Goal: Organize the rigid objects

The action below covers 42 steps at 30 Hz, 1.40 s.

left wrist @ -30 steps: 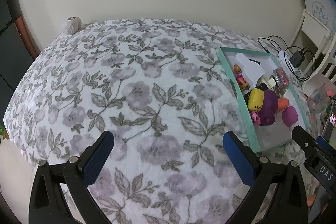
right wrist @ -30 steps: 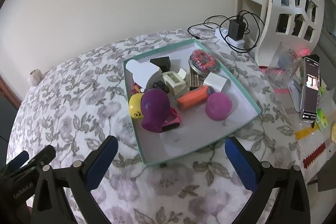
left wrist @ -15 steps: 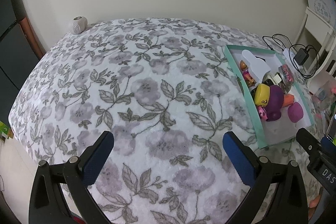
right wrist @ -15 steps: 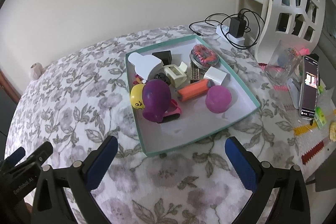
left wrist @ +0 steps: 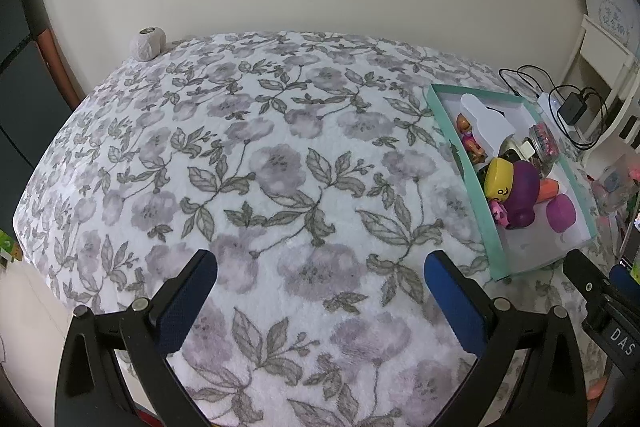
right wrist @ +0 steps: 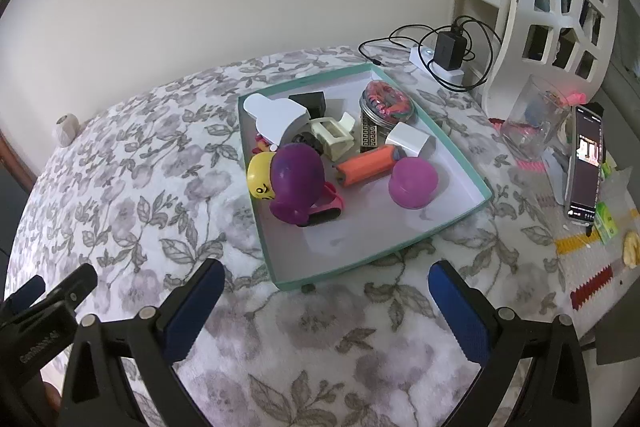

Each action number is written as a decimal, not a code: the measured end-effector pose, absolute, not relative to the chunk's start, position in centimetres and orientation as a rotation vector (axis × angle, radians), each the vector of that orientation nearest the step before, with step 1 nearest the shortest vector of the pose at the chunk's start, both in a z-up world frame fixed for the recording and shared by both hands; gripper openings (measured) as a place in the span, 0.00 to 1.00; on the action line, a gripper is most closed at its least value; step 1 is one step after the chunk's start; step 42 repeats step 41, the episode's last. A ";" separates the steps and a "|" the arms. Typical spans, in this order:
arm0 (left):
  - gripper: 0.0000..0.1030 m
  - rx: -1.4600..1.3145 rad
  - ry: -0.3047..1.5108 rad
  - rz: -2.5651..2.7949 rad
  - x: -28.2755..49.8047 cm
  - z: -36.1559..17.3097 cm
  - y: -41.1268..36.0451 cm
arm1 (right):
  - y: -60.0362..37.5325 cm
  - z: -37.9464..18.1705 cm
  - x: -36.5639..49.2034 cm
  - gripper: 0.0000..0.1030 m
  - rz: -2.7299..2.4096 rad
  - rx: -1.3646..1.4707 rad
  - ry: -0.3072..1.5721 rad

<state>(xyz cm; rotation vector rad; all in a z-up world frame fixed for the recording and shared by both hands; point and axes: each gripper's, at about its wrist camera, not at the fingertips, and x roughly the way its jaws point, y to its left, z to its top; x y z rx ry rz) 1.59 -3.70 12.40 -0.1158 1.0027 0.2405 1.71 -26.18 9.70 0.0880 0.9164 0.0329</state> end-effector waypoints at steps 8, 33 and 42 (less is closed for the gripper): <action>1.00 -0.105 1.009 0.231 1.7 12.3 -3.9 | -26.1 9.7 1.7 1.00 0.034 0.085 0.918; 1.00 -0.101 1.015 0.222 1.8 12.1 -3.9 | -25.8 9.4 2.0 1.00 0.042 0.071 0.932; 1.00 -0.094 1.009 0.211 1.7 12.2 -3.7 | -25.8 9.4 2.0 1.00 0.045 0.067 0.934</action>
